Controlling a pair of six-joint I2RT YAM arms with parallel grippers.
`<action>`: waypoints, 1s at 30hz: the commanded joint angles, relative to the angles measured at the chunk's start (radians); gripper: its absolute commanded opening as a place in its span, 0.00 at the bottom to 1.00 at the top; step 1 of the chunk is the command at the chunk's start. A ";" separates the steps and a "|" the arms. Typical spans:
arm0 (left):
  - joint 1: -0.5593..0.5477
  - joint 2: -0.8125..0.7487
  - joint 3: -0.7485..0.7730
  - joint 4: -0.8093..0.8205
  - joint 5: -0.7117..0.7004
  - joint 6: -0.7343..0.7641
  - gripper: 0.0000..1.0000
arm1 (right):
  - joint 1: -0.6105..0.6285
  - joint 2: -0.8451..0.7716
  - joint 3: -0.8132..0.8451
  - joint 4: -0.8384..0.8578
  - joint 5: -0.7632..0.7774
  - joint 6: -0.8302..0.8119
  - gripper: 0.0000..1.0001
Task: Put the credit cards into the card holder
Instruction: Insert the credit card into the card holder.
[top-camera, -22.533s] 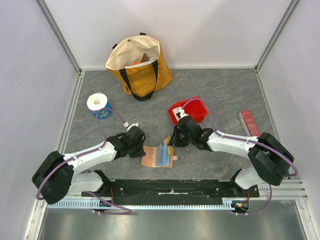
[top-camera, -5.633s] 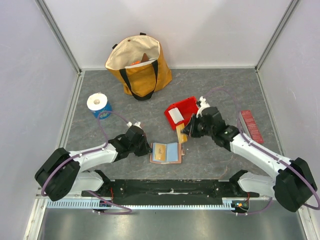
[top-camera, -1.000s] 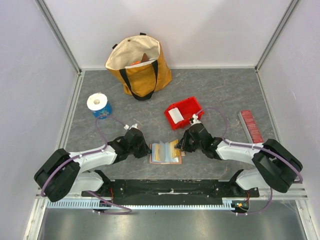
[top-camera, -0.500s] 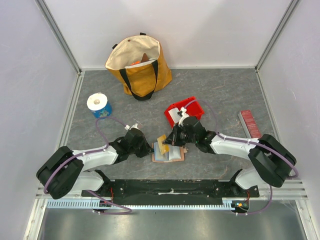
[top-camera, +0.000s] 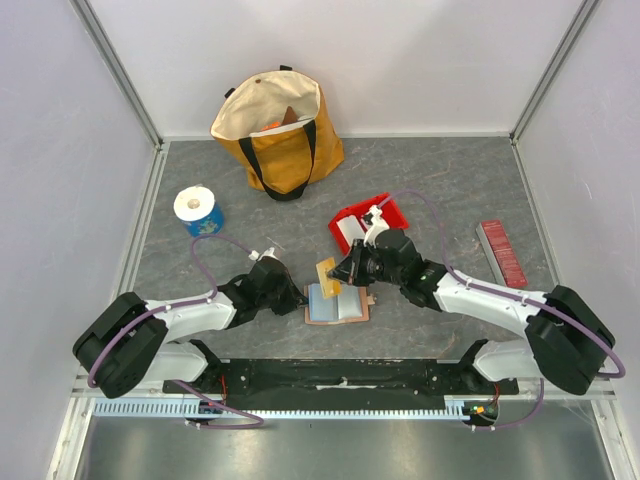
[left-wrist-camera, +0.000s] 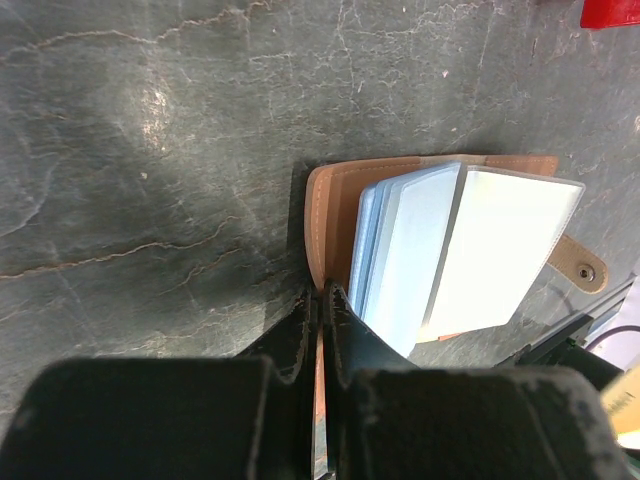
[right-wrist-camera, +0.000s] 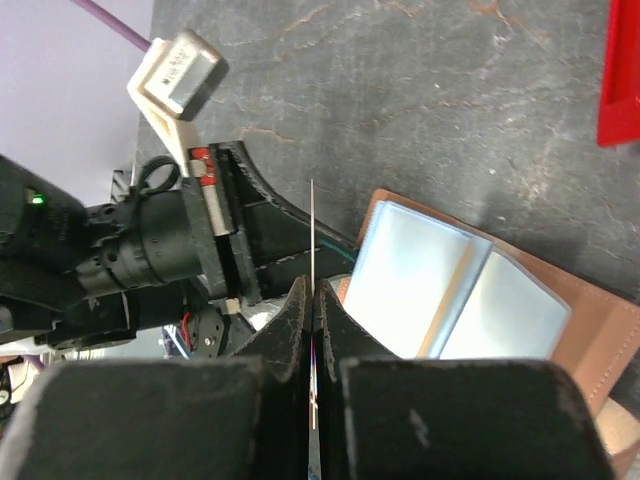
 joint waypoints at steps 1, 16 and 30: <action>-0.001 0.010 -0.033 -0.053 -0.042 -0.011 0.02 | 0.001 0.008 -0.048 -0.007 0.053 0.028 0.00; -0.001 -0.021 -0.053 -0.063 -0.043 -0.030 0.02 | -0.003 0.060 -0.179 0.111 0.099 0.100 0.00; -0.001 -0.007 -0.039 -0.060 -0.039 -0.051 0.02 | -0.032 0.167 -0.252 0.299 0.028 0.186 0.00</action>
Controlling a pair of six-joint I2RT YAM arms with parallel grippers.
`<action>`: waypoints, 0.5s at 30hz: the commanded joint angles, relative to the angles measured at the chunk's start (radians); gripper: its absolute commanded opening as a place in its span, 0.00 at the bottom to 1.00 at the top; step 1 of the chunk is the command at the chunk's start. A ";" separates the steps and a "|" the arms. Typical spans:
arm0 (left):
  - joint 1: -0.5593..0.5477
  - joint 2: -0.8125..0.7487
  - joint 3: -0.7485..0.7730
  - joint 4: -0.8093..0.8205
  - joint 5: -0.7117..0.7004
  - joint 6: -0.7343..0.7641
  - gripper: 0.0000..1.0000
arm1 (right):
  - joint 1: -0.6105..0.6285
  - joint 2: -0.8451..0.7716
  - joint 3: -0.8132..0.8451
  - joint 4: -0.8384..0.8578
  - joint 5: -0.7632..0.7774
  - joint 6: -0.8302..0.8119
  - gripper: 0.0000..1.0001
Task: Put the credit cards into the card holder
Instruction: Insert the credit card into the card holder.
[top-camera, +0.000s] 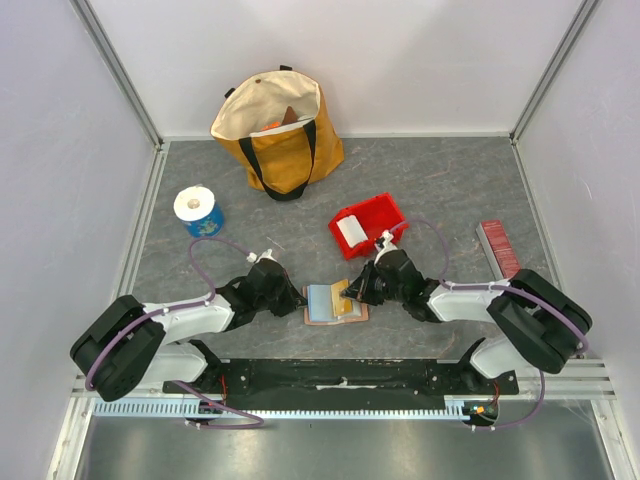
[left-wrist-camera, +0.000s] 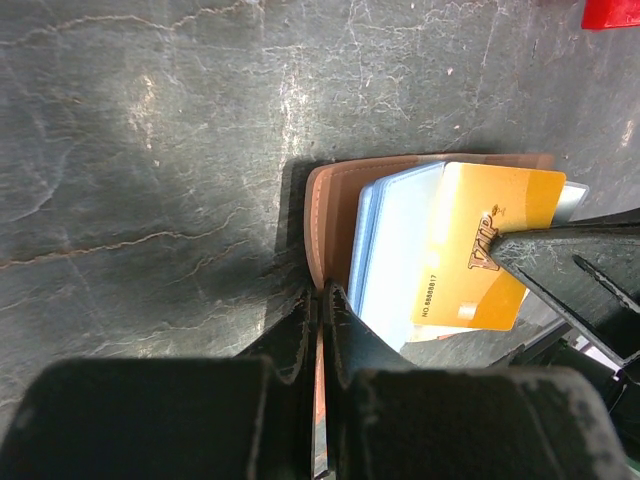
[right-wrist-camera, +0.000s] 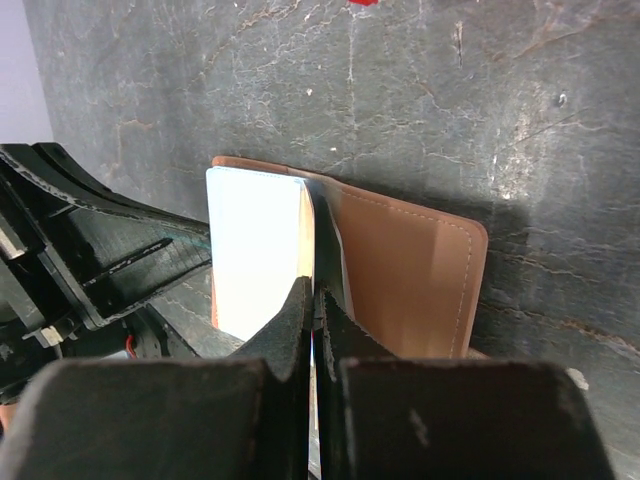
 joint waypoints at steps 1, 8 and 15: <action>-0.003 0.015 -0.017 -0.072 -0.036 -0.031 0.02 | -0.001 0.032 -0.040 0.120 -0.033 0.050 0.00; -0.003 0.017 -0.023 -0.060 -0.037 -0.051 0.02 | -0.001 0.048 -0.096 0.216 -0.064 0.115 0.00; -0.003 0.014 -0.031 -0.035 -0.037 -0.075 0.02 | 0.000 0.051 -0.141 0.267 -0.067 0.144 0.00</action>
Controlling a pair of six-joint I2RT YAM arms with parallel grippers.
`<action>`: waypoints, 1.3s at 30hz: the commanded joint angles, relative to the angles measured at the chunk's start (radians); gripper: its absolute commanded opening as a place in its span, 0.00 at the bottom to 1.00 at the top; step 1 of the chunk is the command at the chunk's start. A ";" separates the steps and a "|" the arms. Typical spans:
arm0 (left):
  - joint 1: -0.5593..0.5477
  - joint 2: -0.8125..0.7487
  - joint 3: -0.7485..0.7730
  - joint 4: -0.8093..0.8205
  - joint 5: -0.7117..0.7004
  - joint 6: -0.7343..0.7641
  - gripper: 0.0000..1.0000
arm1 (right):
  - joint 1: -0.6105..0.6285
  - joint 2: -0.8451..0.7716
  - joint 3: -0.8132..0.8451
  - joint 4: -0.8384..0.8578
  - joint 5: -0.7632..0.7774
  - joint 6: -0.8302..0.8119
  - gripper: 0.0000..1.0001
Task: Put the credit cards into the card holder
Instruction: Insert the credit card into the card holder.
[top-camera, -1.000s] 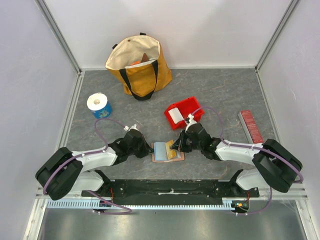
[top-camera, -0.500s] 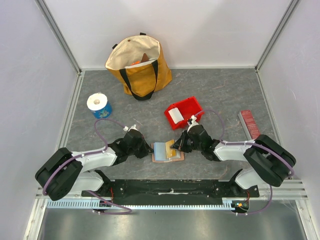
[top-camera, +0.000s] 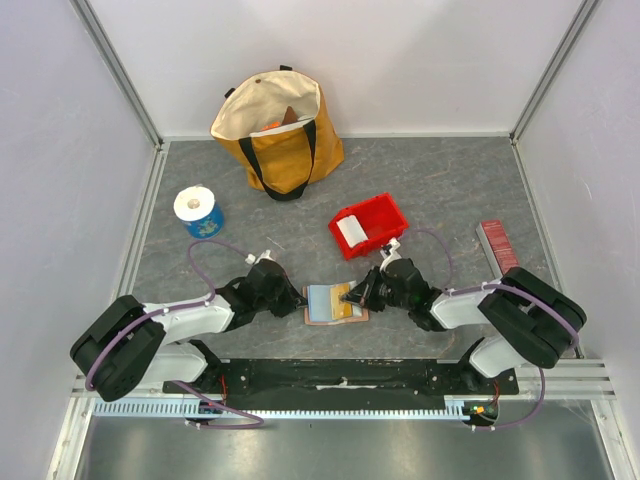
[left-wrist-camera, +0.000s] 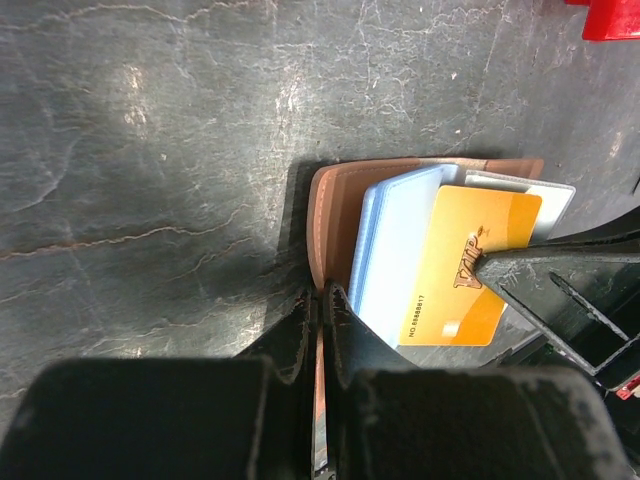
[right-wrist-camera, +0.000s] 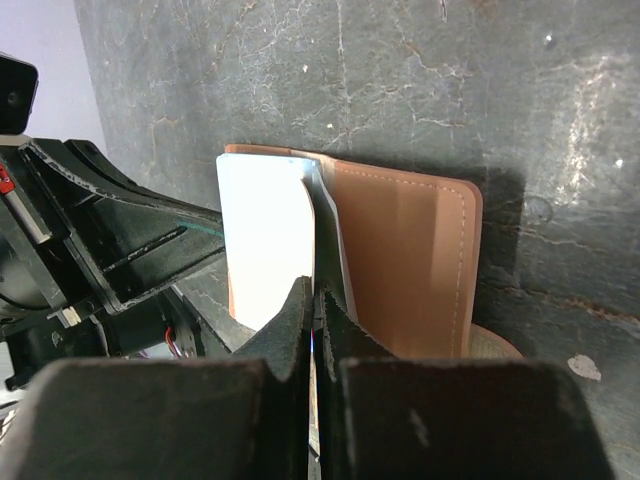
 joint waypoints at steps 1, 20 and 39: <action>-0.003 0.015 -0.028 -0.033 -0.033 -0.040 0.02 | 0.007 0.017 -0.039 0.056 -0.016 0.025 0.00; -0.006 0.037 -0.023 -0.008 -0.013 -0.037 0.02 | 0.008 0.103 -0.036 0.154 -0.016 0.042 0.00; -0.012 0.020 -0.063 0.038 -0.010 -0.071 0.02 | 0.013 0.118 -0.007 0.115 0.018 0.055 0.00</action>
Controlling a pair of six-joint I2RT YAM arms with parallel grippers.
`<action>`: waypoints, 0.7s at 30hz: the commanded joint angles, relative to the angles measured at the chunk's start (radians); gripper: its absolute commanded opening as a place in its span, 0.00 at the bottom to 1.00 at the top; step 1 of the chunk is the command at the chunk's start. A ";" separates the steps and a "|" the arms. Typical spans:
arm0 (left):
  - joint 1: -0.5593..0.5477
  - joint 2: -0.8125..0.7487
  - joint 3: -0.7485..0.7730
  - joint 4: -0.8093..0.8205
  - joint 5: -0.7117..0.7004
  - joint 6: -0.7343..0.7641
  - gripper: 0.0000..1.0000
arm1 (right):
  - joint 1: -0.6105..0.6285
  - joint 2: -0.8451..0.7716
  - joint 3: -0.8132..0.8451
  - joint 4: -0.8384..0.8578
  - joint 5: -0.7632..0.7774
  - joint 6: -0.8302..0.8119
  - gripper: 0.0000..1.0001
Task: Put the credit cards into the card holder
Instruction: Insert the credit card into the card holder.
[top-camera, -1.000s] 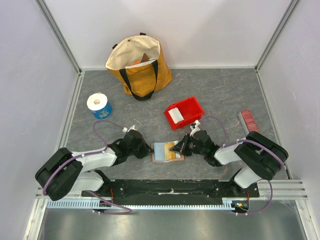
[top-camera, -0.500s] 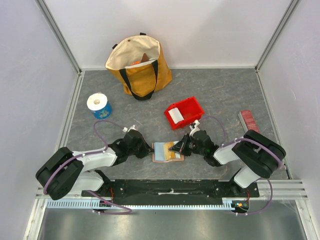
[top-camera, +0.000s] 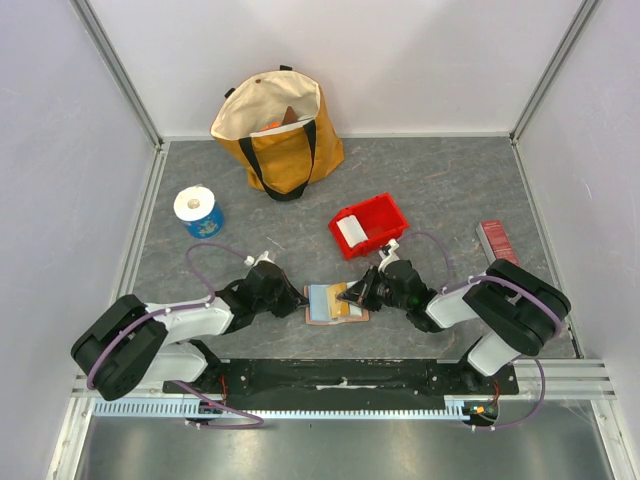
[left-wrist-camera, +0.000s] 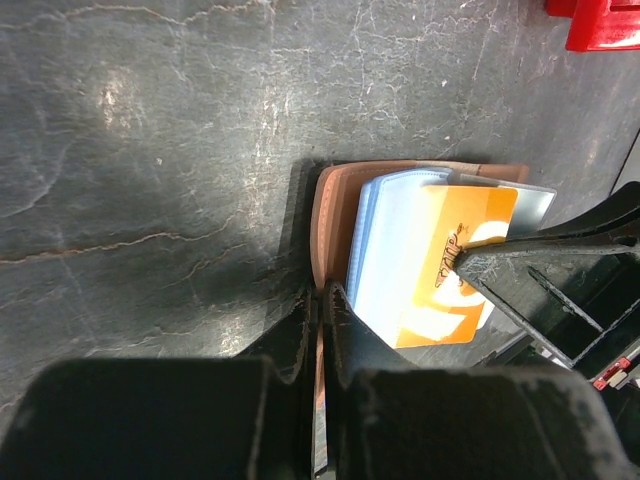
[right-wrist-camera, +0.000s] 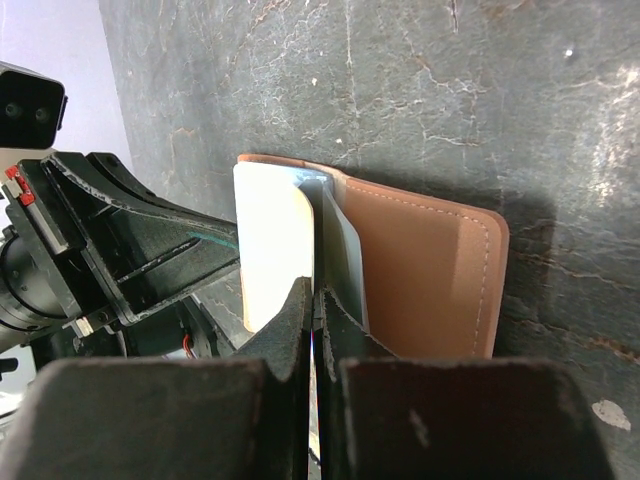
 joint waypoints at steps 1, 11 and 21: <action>-0.012 0.012 -0.034 -0.030 -0.015 -0.039 0.02 | 0.017 0.029 0.004 -0.041 0.016 0.016 0.00; -0.015 0.004 -0.048 0.004 -0.032 -0.073 0.02 | 0.075 0.036 0.044 -0.092 0.034 0.007 0.05; -0.015 -0.025 -0.068 -0.013 -0.052 -0.065 0.02 | 0.075 -0.198 0.153 -0.569 0.263 -0.183 0.61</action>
